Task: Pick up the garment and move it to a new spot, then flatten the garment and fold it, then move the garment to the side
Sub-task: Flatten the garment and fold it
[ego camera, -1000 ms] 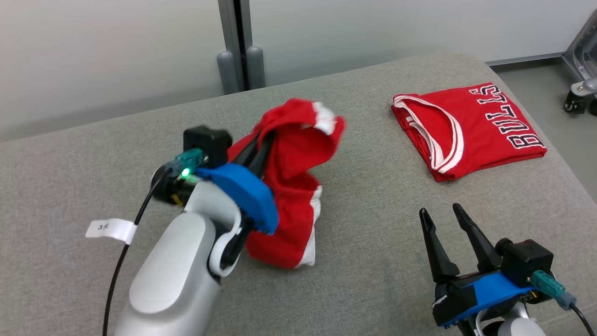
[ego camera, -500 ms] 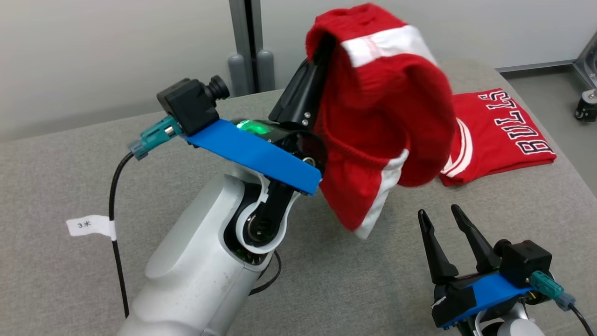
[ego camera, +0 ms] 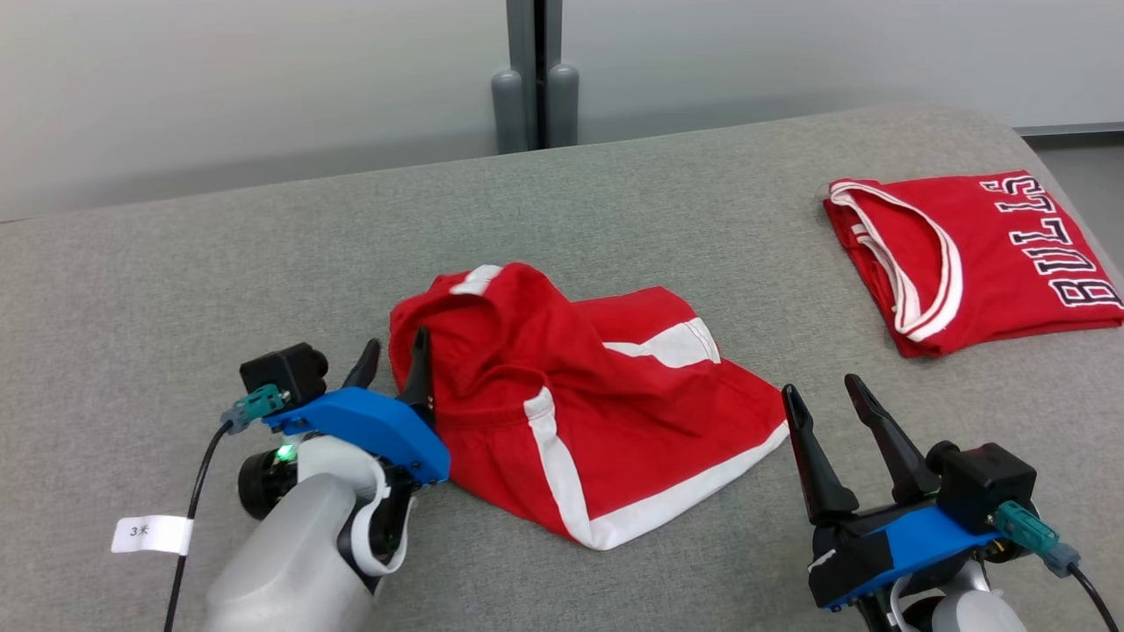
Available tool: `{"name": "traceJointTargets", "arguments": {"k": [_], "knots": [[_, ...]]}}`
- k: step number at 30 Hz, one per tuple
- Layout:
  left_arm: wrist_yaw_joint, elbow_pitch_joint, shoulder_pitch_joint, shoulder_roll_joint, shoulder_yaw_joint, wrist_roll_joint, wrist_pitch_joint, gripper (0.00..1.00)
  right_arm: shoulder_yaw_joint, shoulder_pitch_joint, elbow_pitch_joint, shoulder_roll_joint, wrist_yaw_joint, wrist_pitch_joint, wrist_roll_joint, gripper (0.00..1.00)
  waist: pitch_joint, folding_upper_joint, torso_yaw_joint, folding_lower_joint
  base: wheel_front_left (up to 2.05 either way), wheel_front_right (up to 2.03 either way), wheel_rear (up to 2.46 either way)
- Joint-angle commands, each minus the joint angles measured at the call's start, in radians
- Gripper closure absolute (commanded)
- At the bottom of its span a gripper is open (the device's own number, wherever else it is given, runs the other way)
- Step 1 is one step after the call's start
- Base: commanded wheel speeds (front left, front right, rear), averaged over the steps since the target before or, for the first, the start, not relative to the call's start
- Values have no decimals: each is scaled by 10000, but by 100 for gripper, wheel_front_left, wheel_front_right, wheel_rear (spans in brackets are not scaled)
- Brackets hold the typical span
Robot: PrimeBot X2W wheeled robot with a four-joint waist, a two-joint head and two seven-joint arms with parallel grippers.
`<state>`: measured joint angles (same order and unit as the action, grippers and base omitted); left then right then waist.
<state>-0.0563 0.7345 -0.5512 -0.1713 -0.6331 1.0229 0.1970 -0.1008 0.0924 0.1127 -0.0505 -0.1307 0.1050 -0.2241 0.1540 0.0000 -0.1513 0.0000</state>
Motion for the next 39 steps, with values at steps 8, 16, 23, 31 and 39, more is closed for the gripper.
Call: {"name": "traceJointTargets", "arguments": {"k": [8,16,23,31,39], "knots": [[-260,297,-81,-661,-470,-457,-728,0,127,-56,-8,1,-2,5,28,0,-23,0,415,0,0,0,0],[-128,-1829,-693,-920,-1897,-1418,-2472,0,163,-157,-52,1,-2,-73,-7,0,-85,0,631,0,0,0,0],[135,-2508,-1217,-742,-3051,-1518,-4905,0,-29,15,10,1,-2,20,-114,0,40,0,211,0,0,0,0],[121,-2129,-1873,-909,-3676,-1790,-6453,0,-118,94,207,3,-2,212,-268,0,202,0,-352,0,0,0,0],[559,-1615,-2093,-972,-4054,-1748,-7173,100,-220,154,377,3,-2,320,-298,0,230,0,-587,0,0,0,0]]}}
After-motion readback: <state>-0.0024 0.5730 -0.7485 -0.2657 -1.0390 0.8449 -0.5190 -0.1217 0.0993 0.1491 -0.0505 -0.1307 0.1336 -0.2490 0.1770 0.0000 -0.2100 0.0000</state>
